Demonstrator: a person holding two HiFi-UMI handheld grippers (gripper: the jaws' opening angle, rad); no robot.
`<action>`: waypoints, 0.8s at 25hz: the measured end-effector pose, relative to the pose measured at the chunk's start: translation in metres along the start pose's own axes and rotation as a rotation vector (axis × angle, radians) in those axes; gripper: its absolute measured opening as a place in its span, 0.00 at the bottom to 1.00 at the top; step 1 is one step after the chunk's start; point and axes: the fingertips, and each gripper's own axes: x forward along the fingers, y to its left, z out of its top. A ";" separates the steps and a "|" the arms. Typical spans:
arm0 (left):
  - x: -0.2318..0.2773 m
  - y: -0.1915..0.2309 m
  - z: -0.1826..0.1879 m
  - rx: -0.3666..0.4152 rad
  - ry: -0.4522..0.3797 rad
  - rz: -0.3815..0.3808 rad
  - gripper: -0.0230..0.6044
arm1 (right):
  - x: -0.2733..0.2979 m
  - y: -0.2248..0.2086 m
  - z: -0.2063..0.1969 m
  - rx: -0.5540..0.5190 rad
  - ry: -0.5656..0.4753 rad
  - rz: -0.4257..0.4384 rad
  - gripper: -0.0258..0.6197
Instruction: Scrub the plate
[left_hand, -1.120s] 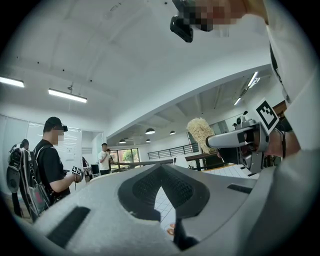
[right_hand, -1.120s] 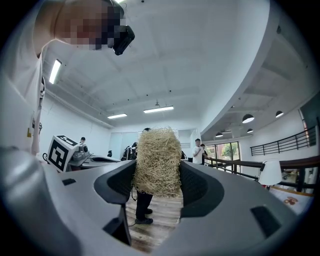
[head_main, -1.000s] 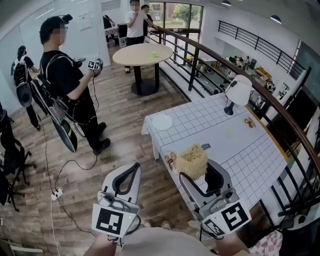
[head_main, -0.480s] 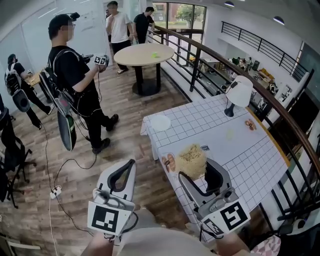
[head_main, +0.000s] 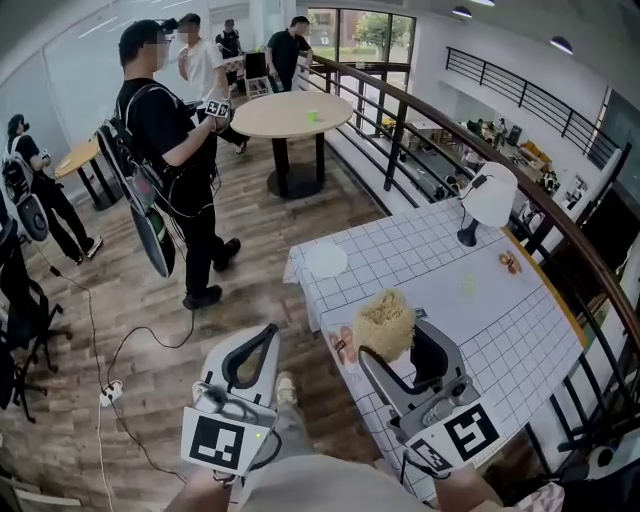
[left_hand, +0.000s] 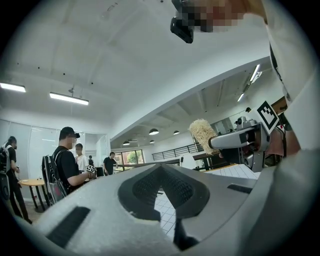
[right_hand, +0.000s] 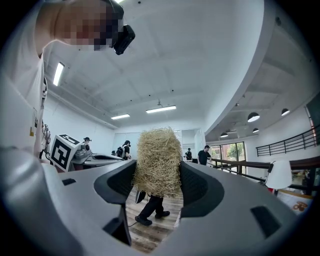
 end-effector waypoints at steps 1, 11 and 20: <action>0.005 0.006 -0.002 -0.001 -0.001 -0.002 0.06 | 0.007 -0.003 -0.002 -0.002 0.001 -0.001 0.45; 0.086 0.083 -0.042 -0.027 0.027 -0.054 0.06 | 0.107 -0.045 -0.029 0.000 0.037 -0.038 0.45; 0.171 0.162 -0.066 -0.063 0.048 -0.114 0.06 | 0.212 -0.097 -0.046 -0.011 0.084 -0.092 0.45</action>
